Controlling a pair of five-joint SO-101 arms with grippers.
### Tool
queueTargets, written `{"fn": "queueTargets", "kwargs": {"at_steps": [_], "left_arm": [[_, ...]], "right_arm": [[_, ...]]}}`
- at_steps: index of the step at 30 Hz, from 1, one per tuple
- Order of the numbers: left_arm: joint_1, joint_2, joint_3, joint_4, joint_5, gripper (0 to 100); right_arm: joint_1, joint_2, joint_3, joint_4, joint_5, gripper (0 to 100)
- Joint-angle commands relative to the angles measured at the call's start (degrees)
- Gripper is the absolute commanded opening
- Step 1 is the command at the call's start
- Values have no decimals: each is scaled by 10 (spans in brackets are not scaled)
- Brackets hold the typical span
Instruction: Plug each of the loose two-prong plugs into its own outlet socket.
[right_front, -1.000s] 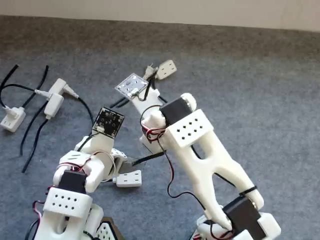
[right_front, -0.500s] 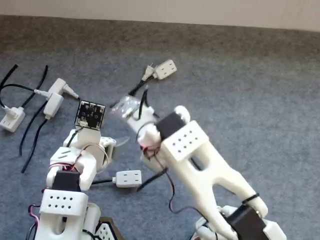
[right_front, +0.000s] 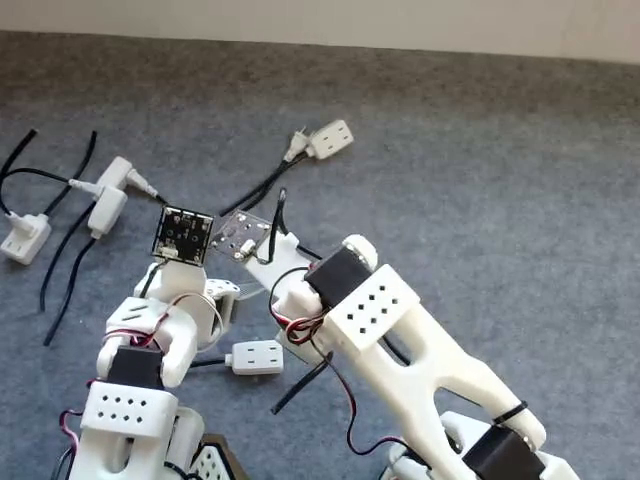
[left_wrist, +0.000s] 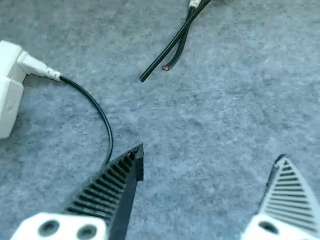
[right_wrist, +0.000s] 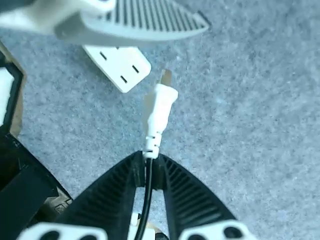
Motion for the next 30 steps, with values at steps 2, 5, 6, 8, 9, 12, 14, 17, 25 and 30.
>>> {"fn": "queueTargets", "kwargs": {"at_steps": [2,5,6,8,9,12,14,17,25,30], "left_arm": [[62,2,1,27,-23,393],[84,2,1,47,-23,393],[95,2,1,51,-25,393],[117,2,1,62,-49,393],[129,2,1,66,-57,393],[142,1,8,64,-63,393],[141,1,8,63,-63,393],[140,1,8,63,-64,393],[44,1,-13,63,-56,393],[-55,1,-36,41,-4,393]], "right_arm": [[-7,-26,-57,-3,-4,8],[0,-25,-65,-6,-4,8],[7,-25,-65,-8,-5,8],[22,-26,-64,-14,-13,8],[29,-30,-60,-23,-20,8],[32,-33,-59,-46,-29,8],[30,-43,-57,-66,-30,8],[28,-68,-35,-93,-40,8],[36,-64,6,-87,-41,8],[50,-43,9,-83,-41,8]]}}
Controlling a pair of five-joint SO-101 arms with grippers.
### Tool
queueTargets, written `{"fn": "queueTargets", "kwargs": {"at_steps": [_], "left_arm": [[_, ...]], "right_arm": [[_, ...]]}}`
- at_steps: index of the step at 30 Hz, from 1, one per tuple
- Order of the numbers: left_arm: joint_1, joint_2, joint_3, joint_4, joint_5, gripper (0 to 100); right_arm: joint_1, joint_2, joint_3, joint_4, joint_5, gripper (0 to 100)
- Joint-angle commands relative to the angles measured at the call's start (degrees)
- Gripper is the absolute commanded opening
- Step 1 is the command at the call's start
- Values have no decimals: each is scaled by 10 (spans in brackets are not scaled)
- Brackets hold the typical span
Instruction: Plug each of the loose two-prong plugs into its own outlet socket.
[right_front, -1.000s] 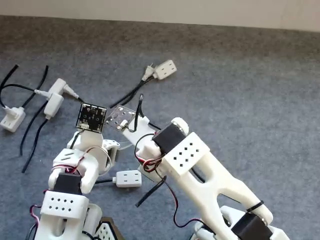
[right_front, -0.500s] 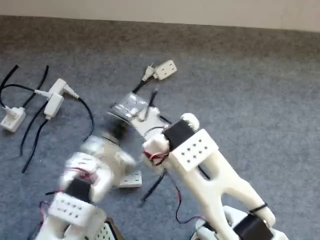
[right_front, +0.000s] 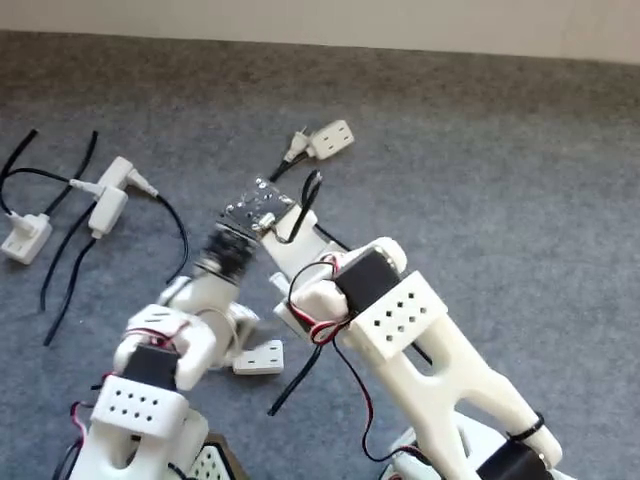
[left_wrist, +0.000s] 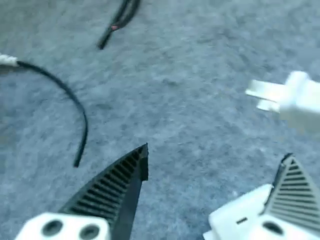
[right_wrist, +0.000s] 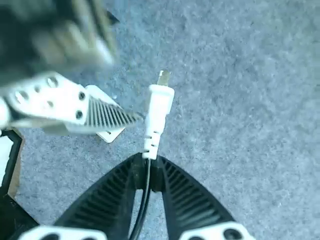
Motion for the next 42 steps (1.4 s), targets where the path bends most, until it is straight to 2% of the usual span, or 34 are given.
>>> {"fn": "queueTargets", "kwargs": {"at_steps": [1,4,6,9,12,18,32,35,42], "left_arm": [[-73,-3,-34,-29,30,393],[-119,-3,-39,-63,54,393],[-124,-3,-39,-82,64,394],[-98,-3,-39,-93,67,402],[-65,-3,-43,-93,71,452],[-62,-3,-57,-93,88,460],[-58,-3,-32,-91,84,460],[-48,-3,-20,-91,62,460],[-34,-3,-12,-91,57,460]], "right_arm": [[8,7,-1,2,-7,8],[7,9,0,0,-7,8],[6,9,0,0,-7,8],[5,9,0,-1,-8,8],[-24,9,2,-8,-9,8],[-60,9,1,-18,-9,8],[-57,2,-6,-12,-11,8],[-56,2,-7,-12,-10,8],[-36,3,-80,42,-7,8]]}}
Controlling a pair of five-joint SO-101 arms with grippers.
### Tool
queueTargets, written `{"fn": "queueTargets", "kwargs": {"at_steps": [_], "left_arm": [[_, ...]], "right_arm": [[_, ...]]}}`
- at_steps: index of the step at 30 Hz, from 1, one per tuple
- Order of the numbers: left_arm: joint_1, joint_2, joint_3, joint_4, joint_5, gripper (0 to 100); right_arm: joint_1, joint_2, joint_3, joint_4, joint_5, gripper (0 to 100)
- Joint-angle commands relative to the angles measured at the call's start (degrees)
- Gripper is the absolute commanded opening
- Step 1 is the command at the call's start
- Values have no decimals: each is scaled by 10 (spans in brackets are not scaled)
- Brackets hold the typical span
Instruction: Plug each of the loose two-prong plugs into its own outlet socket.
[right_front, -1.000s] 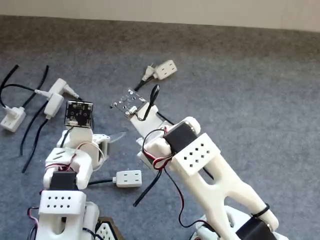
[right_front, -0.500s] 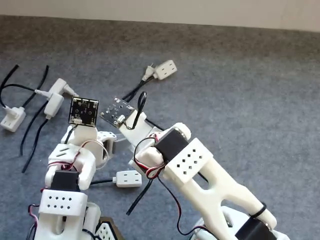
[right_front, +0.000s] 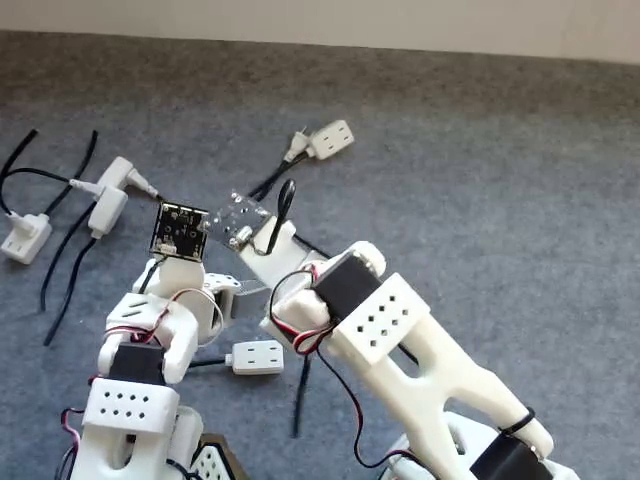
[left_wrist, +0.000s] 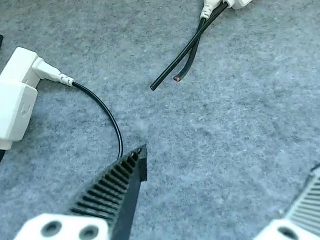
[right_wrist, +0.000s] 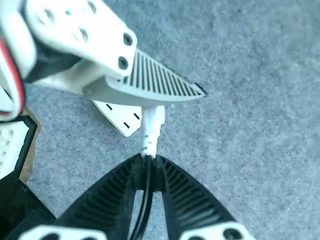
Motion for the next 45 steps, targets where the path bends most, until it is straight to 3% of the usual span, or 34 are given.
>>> {"fn": "queueTargets", "kwargs": {"at_steps": [1,13,20,26,33,35,40,45], "left_arm": [[10,-3,-3,-10,-6,460],[11,-3,1,-8,-24,460],[-42,-2,-15,-11,-21,460],[-113,2,-71,-9,0,460],[-178,3,-111,-10,-4,460],[-182,3,-116,-9,-4,460],[-186,4,-141,-7,-4,460],[-250,30,-184,11,-4,460]], "right_arm": [[11,-10,-56,16,-2,8],[14,-7,-58,18,-2,8],[20,-3,-56,53,19,8],[121,-3,7,53,25,8],[337,-11,117,42,130,8],[365,-7,117,37,162,9],[290,-5,119,36,182,56],[199,-2,104,20,186,176]]}}
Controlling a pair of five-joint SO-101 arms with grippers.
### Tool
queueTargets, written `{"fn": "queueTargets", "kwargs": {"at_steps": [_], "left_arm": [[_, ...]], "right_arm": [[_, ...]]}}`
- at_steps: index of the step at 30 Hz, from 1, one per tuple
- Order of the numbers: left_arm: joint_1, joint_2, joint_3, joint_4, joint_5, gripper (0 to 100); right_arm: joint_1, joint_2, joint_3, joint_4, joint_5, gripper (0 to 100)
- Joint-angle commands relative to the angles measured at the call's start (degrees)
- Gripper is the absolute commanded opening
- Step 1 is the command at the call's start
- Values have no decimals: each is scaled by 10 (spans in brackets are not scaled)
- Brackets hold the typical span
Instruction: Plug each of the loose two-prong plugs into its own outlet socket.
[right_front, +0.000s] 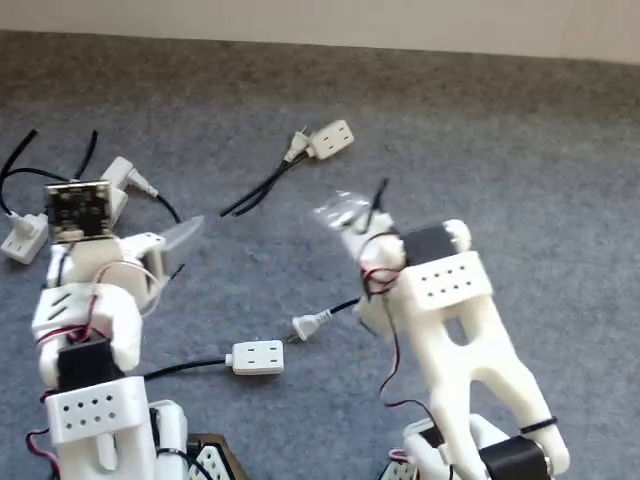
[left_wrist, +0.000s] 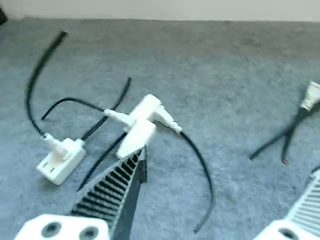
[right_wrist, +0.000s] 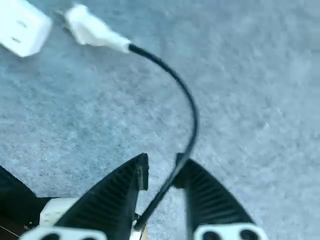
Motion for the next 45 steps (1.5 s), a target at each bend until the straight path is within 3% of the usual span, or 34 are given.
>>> {"fn": "queueTargets", "kwargs": {"at_steps": [1,6,12,15,19,26,33,40,45], "left_arm": [[-49,46,-60,6,4,460],[-95,278,-212,76,-24,438],[-89,589,-583,353,-77,433],[-88,707,-777,488,-138,433],[-91,832,-973,596,-229,432],[-144,951,-1036,593,-317,431],[-150,1025,-1098,593,-331,431],[-147,1060,-1115,593,-331,430],[-146,1065,-1115,593,-331,429]], "right_arm": [[-51,0,-19,-19,7,187],[-51,72,-62,-19,43,188],[-66,182,-111,-54,100,188],[-67,215,-124,-100,126,188],[-72,242,-124,-161,170,188],[-99,266,-66,-250,218,188],[-139,242,30,-286,299,188],[-138,224,41,-291,302,186],[-143,223,44,-318,301,65]]}}
